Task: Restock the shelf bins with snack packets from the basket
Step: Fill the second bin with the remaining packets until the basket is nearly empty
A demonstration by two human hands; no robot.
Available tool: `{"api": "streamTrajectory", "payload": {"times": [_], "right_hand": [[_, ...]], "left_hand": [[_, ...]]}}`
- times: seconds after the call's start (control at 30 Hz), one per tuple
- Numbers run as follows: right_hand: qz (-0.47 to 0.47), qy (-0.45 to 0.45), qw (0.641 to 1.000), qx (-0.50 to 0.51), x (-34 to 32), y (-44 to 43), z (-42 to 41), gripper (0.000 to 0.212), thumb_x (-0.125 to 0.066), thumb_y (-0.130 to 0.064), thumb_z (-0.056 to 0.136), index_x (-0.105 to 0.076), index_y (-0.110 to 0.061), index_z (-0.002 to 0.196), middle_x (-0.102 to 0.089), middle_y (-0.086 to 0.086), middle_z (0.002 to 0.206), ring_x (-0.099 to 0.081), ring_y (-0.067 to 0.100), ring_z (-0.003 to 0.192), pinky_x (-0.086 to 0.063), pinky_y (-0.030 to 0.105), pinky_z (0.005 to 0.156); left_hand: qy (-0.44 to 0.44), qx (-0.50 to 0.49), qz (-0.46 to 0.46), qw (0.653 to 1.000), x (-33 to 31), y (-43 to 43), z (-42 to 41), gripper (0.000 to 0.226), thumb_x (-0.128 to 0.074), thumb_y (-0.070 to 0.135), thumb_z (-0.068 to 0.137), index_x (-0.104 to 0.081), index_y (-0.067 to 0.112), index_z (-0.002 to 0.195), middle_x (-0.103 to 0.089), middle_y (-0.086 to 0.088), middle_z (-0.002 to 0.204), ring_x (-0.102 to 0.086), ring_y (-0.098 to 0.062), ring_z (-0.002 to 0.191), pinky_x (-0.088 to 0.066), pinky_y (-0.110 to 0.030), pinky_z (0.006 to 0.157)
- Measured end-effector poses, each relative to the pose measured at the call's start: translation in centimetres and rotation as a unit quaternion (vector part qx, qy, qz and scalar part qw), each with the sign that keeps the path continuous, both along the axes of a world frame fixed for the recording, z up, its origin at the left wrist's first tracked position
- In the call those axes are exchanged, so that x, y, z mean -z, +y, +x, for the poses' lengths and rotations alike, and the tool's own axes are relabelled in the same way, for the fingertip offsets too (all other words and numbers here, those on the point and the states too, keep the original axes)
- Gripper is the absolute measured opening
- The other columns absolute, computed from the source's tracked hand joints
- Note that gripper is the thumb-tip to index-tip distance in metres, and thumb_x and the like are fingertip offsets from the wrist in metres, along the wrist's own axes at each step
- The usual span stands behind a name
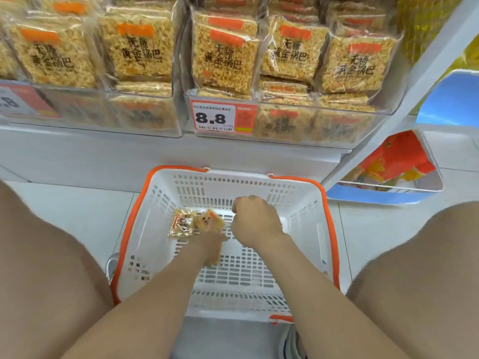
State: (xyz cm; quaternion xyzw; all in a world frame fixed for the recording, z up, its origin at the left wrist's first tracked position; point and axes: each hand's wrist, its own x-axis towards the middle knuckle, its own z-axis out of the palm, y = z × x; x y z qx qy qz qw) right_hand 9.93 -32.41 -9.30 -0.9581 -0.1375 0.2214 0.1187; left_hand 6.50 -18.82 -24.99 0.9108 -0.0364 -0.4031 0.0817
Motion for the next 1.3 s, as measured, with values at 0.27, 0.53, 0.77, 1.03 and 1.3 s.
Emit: {"api": "streamTrajectory", "payload": {"times": [0.27, 0.53, 0.77, 1.03, 1.3], "right_hand": [[0.033, 0.013, 0.999, 0.025, -0.1, 0.0, 1.1, 0.029, -0.054, -0.011, 0.094, -0.066, -0.014, 0.12, -0.065, 0.009, 0.12, -0.061, 0.032, 0.109, -0.053, 0.043, 0.094], [0.026, 0.008, 0.999, 0.023, -0.9, -1.1, 0.6, 0.03, -0.051, -0.005, 0.093, -0.066, -0.013, 0.117, -0.067, 0.01, 0.111, -0.065, 0.033, 0.096, -0.059, 0.046, 0.085], [0.099, 0.036, 0.984, 0.145, -0.9, -3.1, 0.3, 0.022, -0.046, -0.006, 0.089, -0.068, -0.009, 0.085, -0.068, 0.013, 0.092, -0.064, 0.035, 0.089, -0.059, 0.041, 0.076], [0.372, 0.191, 0.83, 0.369, -4.3, -4.3, -1.1, 0.045, -0.06, -0.044, 0.096, -0.072, -0.001, 0.099, -0.078, 0.02, 0.089, -0.078, 0.035, 0.079, -0.066, 0.045, 0.078], [0.376, 0.084, 0.903, 0.192, -8.0, -4.9, -1.7, 0.04, -0.062, -0.008, 0.091, -0.067, -0.025, 0.126, -0.079, 0.006, 0.093, -0.073, 0.019, 0.076, -0.06, 0.039, 0.076]], "left_hand": [[-0.076, -0.05, -0.017, 0.996, 4.2, 1.9, -0.1, 0.087, -0.061, -0.011, 0.086, -0.035, 0.027, 0.16, 0.017, -0.002, 0.174, -0.068, -0.032, 0.115, -0.059, -0.043, 0.089], [-0.242, -0.198, 0.012, 0.95, -0.2, 2.7, 0.9, 0.034, -0.06, -0.009, 0.088, -0.055, 0.025, 0.09, -0.063, 0.005, 0.082, -0.056, -0.021, 0.072, -0.055, -0.039, 0.067], [-0.32, -0.276, -0.183, 0.888, -6.4, 0.8, 0.5, 0.027, -0.054, 0.0, 0.098, -0.046, 0.026, 0.096, -0.06, 0.004, 0.094, -0.058, -0.019, 0.08, -0.052, -0.043, 0.067], [-0.38, -0.165, -0.318, 0.852, -13.5, -3.0, -2.7, 0.026, -0.063, 0.013, 0.1, -0.047, 0.034, 0.098, -0.055, 0.016, 0.102, -0.057, -0.006, 0.082, -0.052, -0.042, 0.073], [-0.422, -0.127, -0.338, 0.832, -18.1, -2.6, -3.6, 0.025, -0.073, 0.034, 0.09, -0.051, 0.04, 0.101, -0.054, 0.024, 0.108, -0.065, -0.004, 0.088, -0.058, -0.042, 0.073]]}}
